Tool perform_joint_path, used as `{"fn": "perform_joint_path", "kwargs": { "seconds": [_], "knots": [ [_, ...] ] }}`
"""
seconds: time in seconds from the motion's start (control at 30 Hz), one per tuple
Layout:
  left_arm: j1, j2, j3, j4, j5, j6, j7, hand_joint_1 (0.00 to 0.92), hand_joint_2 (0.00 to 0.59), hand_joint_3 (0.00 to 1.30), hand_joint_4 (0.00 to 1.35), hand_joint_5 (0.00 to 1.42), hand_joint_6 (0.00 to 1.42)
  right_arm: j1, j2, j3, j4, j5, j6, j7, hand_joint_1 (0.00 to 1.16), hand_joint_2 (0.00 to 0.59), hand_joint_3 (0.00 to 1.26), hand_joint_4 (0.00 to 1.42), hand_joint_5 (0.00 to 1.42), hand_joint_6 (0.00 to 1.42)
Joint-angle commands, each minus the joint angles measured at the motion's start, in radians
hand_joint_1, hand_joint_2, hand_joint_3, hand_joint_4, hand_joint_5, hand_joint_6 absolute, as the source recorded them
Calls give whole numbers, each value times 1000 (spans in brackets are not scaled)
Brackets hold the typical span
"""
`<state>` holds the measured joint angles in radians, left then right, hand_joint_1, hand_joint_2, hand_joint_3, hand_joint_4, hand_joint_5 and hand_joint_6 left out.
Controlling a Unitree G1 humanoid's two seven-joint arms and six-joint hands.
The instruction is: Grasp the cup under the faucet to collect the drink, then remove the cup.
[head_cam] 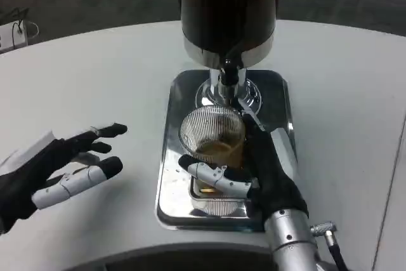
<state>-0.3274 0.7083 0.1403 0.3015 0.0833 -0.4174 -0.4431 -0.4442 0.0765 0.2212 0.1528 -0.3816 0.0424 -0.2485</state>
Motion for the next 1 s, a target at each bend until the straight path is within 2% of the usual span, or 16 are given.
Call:
{"fn": "perform_joint_path", "kwargs": {
  "seconds": [0.03, 0.43, 0.47, 0.63, 0.8, 0.87, 1.0],
  "knots": [
    [0, 23, -5, 5, 2, 17, -19, 0, 92, 191, 117, 197, 268, -8, 37, 16, 48, -16, -29, -55, 919, 205, 252, 365, 452, 374],
    [0, 26, -4, 19, -5, 11, -33, 0, 94, 191, 117, 197, 261, -15, 99, 25, 127, -2, -97, -187, 969, 224, 472, 583, 663, 626],
    [-1, 27, -3, 21, -5, 10, -33, 0, 94, 191, 117, 197, 260, -13, 103, 25, 129, -1, -103, -199, 973, 225, 551, 703, 789, 794],
    [-1, 26, -3, 29, -7, 5, -34, 0, 93, 191, 118, 197, 260, -2, 108, 26, 128, 6, -125, -246, 1010, 238, 761, 924, 1022, 1110],
    [-3, 23, -4, 35, -7, -1, -32, 0, 93, 191, 126, 197, 260, 17, 104, 31, 107, 8, -135, -280, 1014, 239, 888, 1086, 1179, 1264],
    [-6, 22, -5, 36, -8, -1, -31, 0, 93, 191, 127, 197, 259, 29, 98, 33, 88, 11, -138, -278, 1014, 239, 953, 1149, 1231, 1316],
    [-12, 19, -6, 36, -7, -1, -29, 0, 93, 191, 129, 197, 259, 59, 86, 37, 39, 15, -137, -259, 1007, 237, 998, 1206, 1281, 1376]
  ]
}}
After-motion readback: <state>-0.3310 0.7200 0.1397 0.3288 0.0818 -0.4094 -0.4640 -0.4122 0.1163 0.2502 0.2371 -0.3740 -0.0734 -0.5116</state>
